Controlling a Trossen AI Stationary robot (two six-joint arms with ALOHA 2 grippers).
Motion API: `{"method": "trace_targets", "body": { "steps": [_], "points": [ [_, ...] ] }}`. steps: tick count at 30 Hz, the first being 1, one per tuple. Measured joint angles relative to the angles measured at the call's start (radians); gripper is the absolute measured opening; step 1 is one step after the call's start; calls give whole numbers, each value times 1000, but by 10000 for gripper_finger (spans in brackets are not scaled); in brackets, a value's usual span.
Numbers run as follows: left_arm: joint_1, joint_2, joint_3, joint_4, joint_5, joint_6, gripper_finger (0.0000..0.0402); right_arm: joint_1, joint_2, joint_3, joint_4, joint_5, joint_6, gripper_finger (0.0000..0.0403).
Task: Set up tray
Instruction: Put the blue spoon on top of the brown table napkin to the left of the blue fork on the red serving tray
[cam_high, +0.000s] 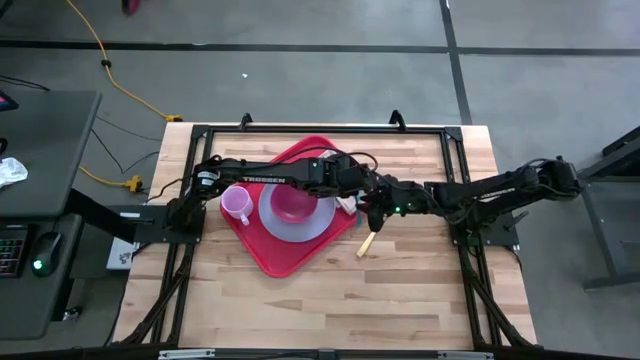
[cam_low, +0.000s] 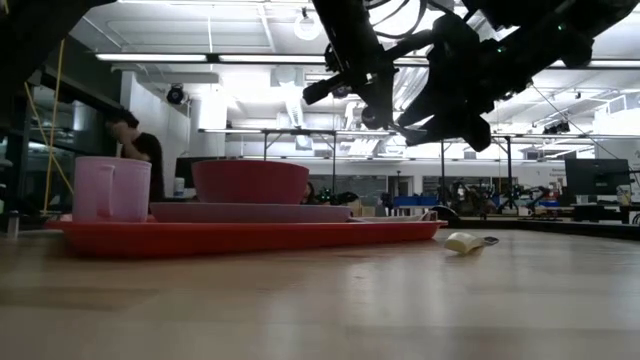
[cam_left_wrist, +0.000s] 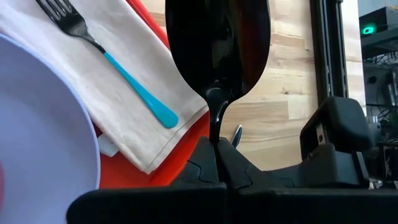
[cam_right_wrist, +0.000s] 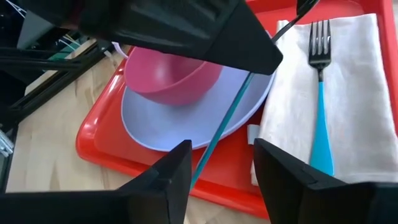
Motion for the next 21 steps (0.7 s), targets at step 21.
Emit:
{"method": "trace_targets", "body": {
  "steps": [21],
  "points": [
    [0, 0, -2, 50, -15, 81, 10, -1, -2, -1, 0, -22, -18, 98]
  ]
}}
